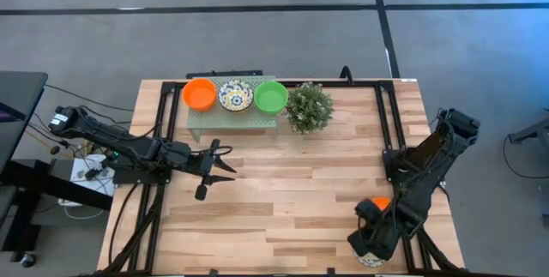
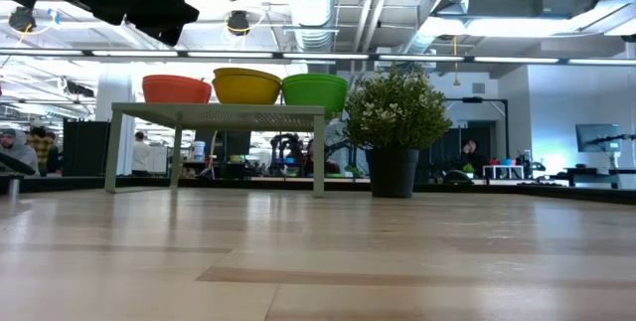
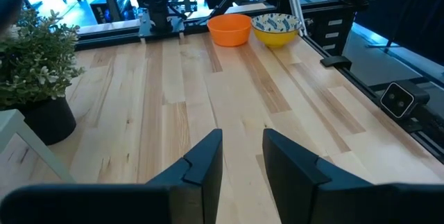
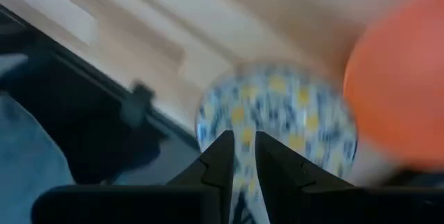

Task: Pick & Place Mini bowls
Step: Stack the white pattern bowl on top of the stacked white pattern bowl on the shelf

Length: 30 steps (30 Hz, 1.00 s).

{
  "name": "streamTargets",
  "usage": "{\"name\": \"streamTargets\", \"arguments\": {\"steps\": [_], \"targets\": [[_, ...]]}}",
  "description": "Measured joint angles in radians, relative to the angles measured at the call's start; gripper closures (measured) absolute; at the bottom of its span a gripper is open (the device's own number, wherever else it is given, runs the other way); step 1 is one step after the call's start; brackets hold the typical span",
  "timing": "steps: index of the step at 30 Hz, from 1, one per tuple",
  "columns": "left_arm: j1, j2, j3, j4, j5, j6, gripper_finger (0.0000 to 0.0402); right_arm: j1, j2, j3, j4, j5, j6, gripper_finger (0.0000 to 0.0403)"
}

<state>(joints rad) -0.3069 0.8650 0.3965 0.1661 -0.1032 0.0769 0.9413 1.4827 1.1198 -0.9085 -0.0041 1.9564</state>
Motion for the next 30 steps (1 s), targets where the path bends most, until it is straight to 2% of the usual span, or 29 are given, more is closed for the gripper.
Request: {"name": "streamTargets", "arguments": {"steps": [3,7,11,20,30], "targets": [[0.000,0.000,0.000,0.000,0.000,0.000,0.0295,0.009,0.044,0.000,0.023,-0.073,0.097,0.0348],[0.000,0.000,0.000,0.000,0.000,0.000,0.0295,0.035,0.094,0.000,0.045,-0.081,0.177,0.0348],[0.000,0.000,0.000,0.000,0.000,-0.002,0.0295,0.065,0.091,0.000,0.064,-0.099,0.243,0.0348],[0.000,0.000,0.000,-0.001,0.000,-0.007,0.0295,0.128,0.045,0.000,-0.148,-0.101,0.269,0.0348],[0.000,0.000,0.000,-0.002,0.000,-0.007,0.0295,0.146,0.058,0.000,-0.162,-0.079,0.245,0.0348]]}}
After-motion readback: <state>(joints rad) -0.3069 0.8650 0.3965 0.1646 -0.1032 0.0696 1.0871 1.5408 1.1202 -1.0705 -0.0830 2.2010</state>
